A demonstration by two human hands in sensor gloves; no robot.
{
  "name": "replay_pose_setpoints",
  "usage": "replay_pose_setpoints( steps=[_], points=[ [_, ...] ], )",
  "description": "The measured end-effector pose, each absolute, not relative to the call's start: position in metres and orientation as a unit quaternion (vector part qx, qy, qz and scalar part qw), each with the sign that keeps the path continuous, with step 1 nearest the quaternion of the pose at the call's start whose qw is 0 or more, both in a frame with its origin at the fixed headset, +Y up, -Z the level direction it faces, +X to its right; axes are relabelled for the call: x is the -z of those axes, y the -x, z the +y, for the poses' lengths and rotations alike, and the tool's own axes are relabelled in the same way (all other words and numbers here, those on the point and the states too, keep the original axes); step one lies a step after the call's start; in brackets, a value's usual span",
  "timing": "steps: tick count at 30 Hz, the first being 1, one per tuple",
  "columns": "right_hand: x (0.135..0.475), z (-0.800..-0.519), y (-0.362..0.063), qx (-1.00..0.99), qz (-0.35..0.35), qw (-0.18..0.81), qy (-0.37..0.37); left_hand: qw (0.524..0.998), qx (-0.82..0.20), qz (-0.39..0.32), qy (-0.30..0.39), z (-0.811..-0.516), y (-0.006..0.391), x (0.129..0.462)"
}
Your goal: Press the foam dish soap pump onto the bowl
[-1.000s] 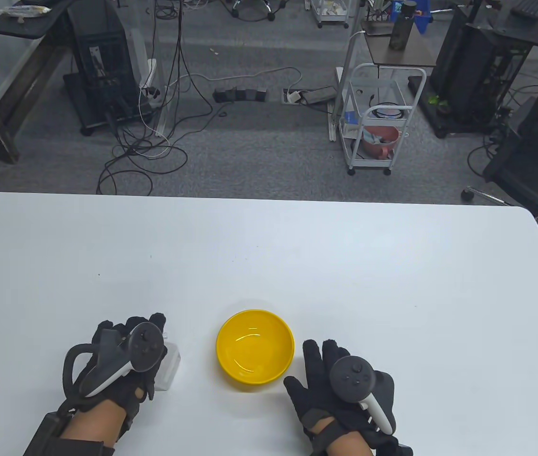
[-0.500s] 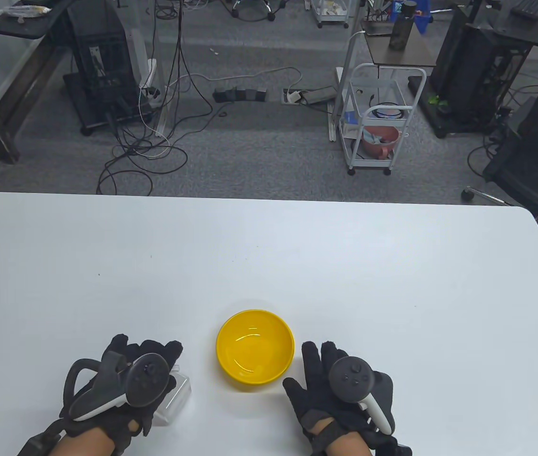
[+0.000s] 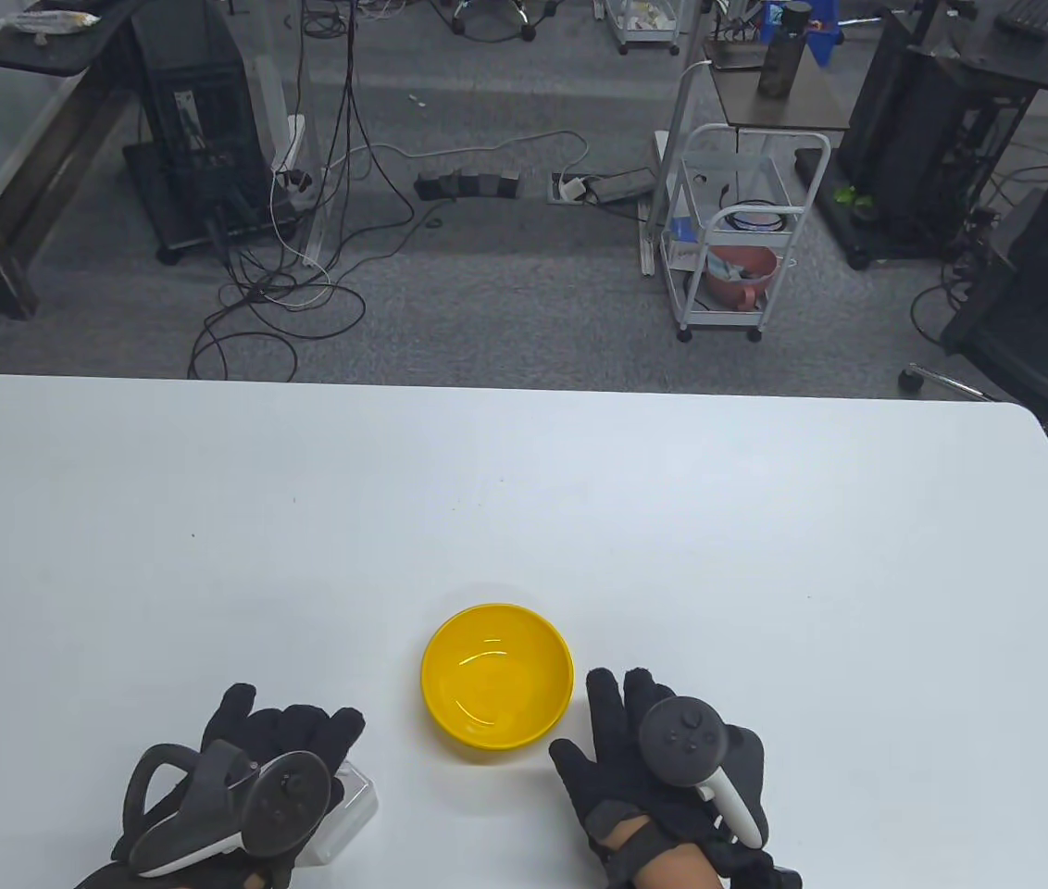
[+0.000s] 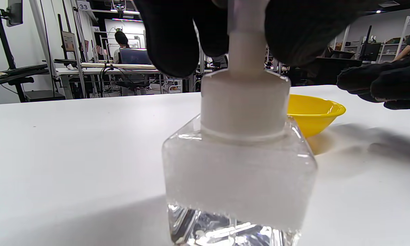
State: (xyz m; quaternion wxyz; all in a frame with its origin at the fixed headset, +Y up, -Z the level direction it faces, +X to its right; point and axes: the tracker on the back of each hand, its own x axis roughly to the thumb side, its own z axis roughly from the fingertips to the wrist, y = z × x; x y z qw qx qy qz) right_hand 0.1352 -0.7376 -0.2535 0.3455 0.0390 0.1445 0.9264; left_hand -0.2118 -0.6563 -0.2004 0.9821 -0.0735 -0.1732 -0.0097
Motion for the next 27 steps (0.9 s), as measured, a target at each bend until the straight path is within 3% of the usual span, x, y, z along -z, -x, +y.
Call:
replay_pose_setpoints(
  steps=[7, 11, 16, 22, 24, 27],
  points=[
    [0.253, -0.738, -0.136, -0.925, 0.144, 0.348, -0.041, 0.983, -0.059, -0.15, 0.088, -0.63, 0.242, 0.198],
    [0.253, -0.738, -0.135, -0.925, 0.145, 0.348, -0.041, 0.99, -0.104, -0.088, 0.029, -0.624, 0.279, 0.198],
    [0.254, -0.738, -0.134, -0.926, 0.145, 0.347, -0.041, 0.988, -0.144, 0.022, 0.041, -0.661, 0.321, 0.205],
    [0.254, -0.739, -0.134, -0.927, 0.15, 0.343, -0.039, 0.984, -0.155, 0.046, 0.068, -0.714, 0.34, 0.211],
    [0.254, -0.74, -0.133, -0.927, 0.147, 0.343, -0.037, 0.976, -0.19, 0.052, 0.098, -0.718, 0.344, 0.214],
    [0.255, -0.741, -0.132, -0.928, 0.148, 0.341, -0.031, 0.977, -0.193, 0.049, 0.072, -0.713, 0.346, 0.214]
  ],
)
